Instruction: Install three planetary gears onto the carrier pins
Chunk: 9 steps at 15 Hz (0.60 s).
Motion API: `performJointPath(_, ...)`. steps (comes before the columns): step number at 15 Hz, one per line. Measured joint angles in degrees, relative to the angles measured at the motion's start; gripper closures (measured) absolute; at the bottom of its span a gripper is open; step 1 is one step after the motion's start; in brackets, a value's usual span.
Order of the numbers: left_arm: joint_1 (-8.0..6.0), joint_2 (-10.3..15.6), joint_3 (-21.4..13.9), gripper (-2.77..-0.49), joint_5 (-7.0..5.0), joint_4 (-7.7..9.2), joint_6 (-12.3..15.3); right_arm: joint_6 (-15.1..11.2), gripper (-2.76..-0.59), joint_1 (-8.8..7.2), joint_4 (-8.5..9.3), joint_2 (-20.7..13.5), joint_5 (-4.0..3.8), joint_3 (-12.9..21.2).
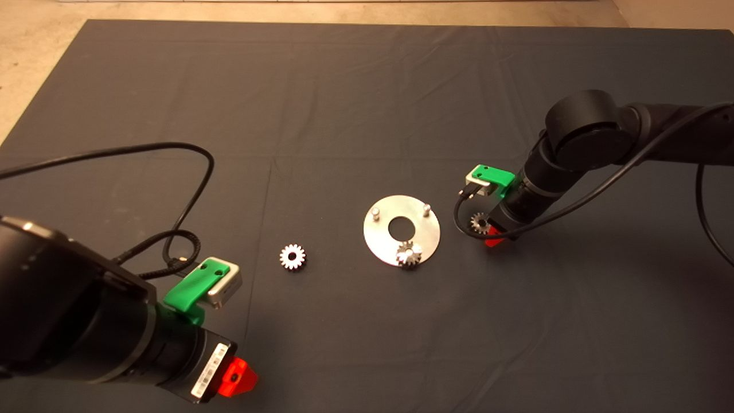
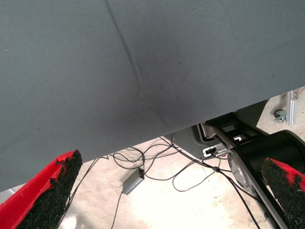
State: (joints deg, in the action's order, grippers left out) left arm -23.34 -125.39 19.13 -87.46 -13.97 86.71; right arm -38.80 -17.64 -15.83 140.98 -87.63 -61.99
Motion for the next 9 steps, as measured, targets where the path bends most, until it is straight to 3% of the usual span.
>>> performJointPath(9,0.0,0.0,0.0,-2.75,0.02,0.0,0.0,0.07,-1.76,0.19,-0.28,1.74,0.0,-2.07)
